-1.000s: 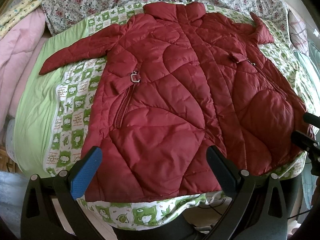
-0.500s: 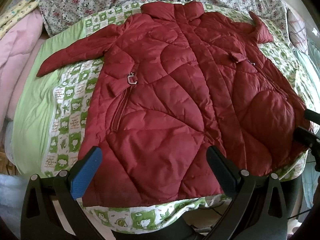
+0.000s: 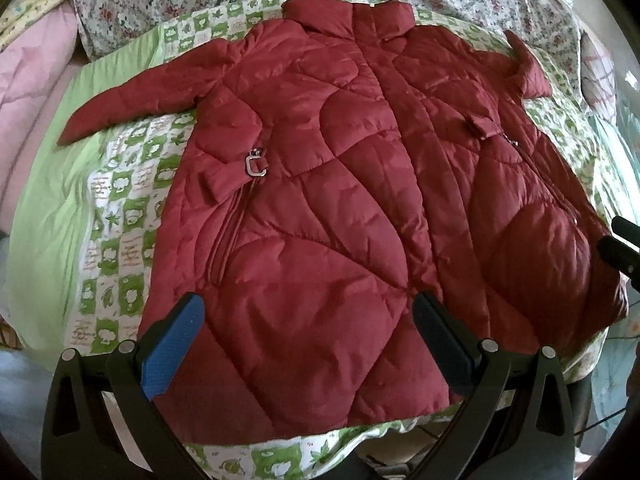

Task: Fold large clothes

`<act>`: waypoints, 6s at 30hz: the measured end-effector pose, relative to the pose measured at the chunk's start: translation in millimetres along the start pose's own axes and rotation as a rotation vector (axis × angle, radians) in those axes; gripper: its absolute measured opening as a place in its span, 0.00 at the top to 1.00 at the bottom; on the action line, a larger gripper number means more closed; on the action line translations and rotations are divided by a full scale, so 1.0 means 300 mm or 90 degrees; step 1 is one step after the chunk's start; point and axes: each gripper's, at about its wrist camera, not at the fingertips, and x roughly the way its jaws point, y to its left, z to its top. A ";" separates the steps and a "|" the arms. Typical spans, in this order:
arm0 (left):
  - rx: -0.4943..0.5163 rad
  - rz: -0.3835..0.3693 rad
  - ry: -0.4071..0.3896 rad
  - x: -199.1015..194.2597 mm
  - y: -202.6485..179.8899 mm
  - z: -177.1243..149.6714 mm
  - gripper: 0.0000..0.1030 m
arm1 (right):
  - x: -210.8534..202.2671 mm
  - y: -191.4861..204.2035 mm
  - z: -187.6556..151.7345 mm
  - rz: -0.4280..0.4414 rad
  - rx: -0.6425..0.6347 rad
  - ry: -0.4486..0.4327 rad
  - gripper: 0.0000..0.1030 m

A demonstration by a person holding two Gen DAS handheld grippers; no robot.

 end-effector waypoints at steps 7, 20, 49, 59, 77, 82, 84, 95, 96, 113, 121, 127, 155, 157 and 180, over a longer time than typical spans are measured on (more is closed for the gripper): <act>-0.035 -0.024 -0.023 0.035 0.026 0.065 0.00 | 0.028 -0.091 0.074 -0.020 0.013 -0.017 0.10; -0.057 -0.015 -0.025 0.113 0.070 0.203 0.00 | 0.141 -0.444 0.380 -0.060 0.102 -0.049 0.10; -0.057 -0.014 0.043 0.325 0.065 0.304 0.00 | 0.653 -1.075 1.023 -0.219 0.248 -0.081 0.86; -0.062 -0.040 0.029 0.290 0.045 0.294 0.00 | 0.473 -0.834 0.932 -0.059 0.152 -0.154 0.89; -0.143 -0.125 0.015 0.245 0.209 0.297 0.00 | 0.626 -0.076 0.570 0.201 -0.148 -0.062 0.88; -0.158 -0.179 0.024 0.281 0.264 0.386 0.00 | 0.657 0.022 0.473 0.197 -0.249 -0.033 0.81; -0.154 -0.191 0.025 0.303 0.266 0.443 0.00 | 0.671 0.038 0.455 0.192 -0.270 -0.022 0.71; -0.074 -0.252 0.077 0.513 0.072 0.808 0.16 | 0.679 0.015 0.443 0.211 -0.260 -0.014 0.66; -0.062 -0.254 0.082 0.532 0.042 0.818 0.25 | 0.678 0.011 0.443 0.212 -0.257 -0.014 0.65; -0.092 -0.118 -0.066 0.401 0.295 0.751 0.88 | 0.515 -0.177 0.485 0.185 -0.126 -0.122 0.43; -0.059 -0.043 -0.088 0.419 0.266 0.715 0.83 | 0.595 -0.271 0.601 0.075 -0.060 -0.130 0.43; -0.099 -0.068 -0.156 0.263 0.324 0.693 0.83 | 0.729 -0.299 0.596 0.017 -0.059 -0.069 0.42; -0.062 -0.135 -0.045 0.545 0.191 0.683 0.83 | 0.818 -0.187 0.577 -0.031 -0.096 -0.029 0.37; -0.065 -0.136 -0.047 0.542 0.192 0.682 0.83 | 0.818 -0.190 0.579 -0.025 -0.091 -0.028 0.36; -0.264 -0.198 -0.085 0.369 0.624 0.551 0.55 | 0.494 -0.108 0.466 0.120 -0.049 -0.080 0.28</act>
